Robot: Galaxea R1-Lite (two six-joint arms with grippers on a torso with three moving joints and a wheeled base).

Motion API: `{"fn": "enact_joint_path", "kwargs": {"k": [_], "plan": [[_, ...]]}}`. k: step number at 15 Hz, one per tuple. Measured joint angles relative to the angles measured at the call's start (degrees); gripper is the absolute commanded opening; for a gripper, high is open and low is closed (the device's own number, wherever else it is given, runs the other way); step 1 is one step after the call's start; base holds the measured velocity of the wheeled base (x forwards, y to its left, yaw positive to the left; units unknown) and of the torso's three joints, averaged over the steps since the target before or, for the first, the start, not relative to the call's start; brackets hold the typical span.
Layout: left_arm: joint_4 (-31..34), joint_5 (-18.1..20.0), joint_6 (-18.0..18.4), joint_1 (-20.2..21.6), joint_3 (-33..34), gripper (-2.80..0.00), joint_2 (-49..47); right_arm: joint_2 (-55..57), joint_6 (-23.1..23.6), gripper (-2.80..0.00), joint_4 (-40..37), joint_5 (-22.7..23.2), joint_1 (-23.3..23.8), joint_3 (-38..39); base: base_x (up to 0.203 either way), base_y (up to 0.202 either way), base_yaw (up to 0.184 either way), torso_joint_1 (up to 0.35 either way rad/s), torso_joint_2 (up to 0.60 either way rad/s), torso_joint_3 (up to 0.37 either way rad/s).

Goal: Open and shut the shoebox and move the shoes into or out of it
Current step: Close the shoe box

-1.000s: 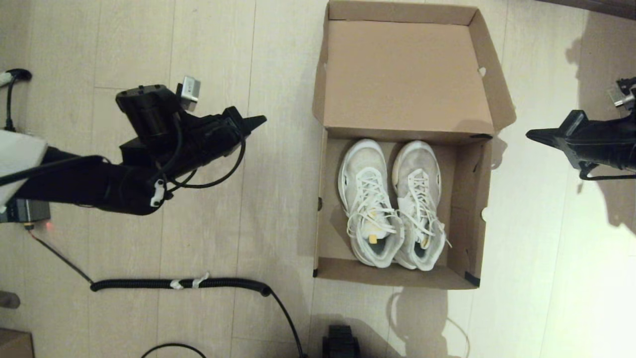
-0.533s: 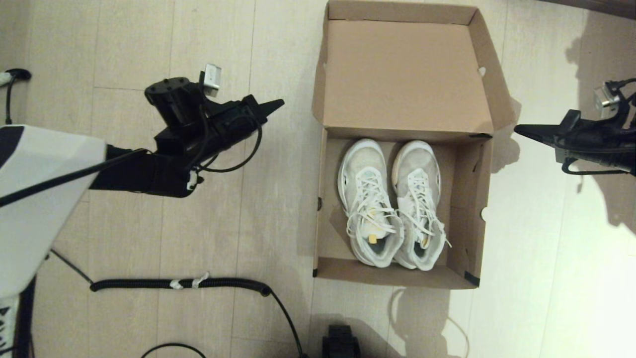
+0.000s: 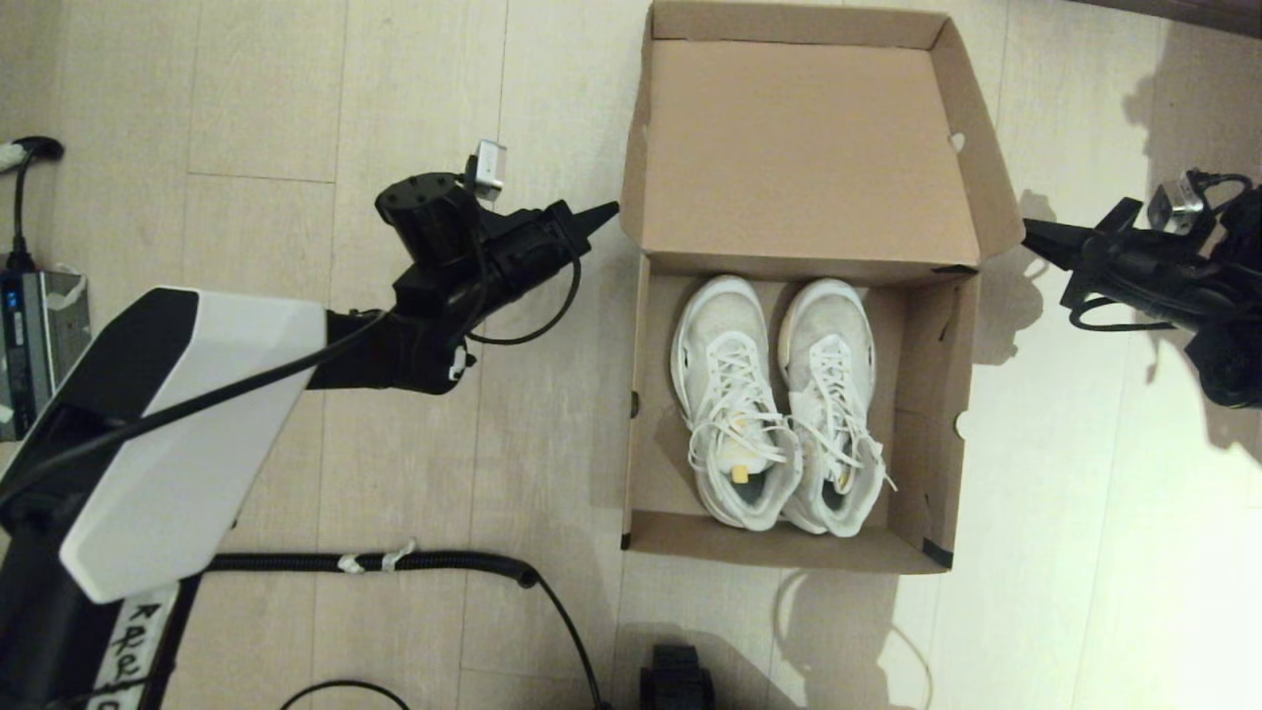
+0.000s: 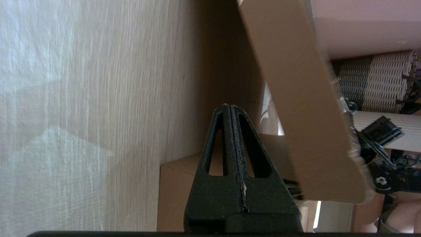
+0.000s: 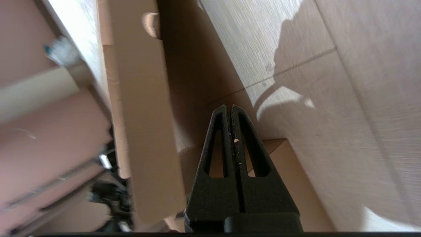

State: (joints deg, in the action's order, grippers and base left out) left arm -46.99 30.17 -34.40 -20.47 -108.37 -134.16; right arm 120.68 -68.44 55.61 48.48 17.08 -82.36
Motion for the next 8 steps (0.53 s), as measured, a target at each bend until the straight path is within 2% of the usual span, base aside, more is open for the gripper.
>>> {"fn": "enact_joint_path", "kwargs": {"k": [5, 8], "plan": [[0.17, 0.41, 0.00, -0.61, -1.49, -2.80, -1.60, 3.91, -1.39, -2.80, 0.30, -3.02, -4.72, -3.42, 0.000, 0.000, 0.000, 0.000, 0.00, 0.000], [0.17, 0.48, 0.00, -0.63, -1.60, -2.80, -1.65, 5.79, -5.46, -2.80, 0.25, -4.35, -5.46, -8.11, 0.000, 0.000, 0.000, 0.000, 0.00, 0.000]]}}
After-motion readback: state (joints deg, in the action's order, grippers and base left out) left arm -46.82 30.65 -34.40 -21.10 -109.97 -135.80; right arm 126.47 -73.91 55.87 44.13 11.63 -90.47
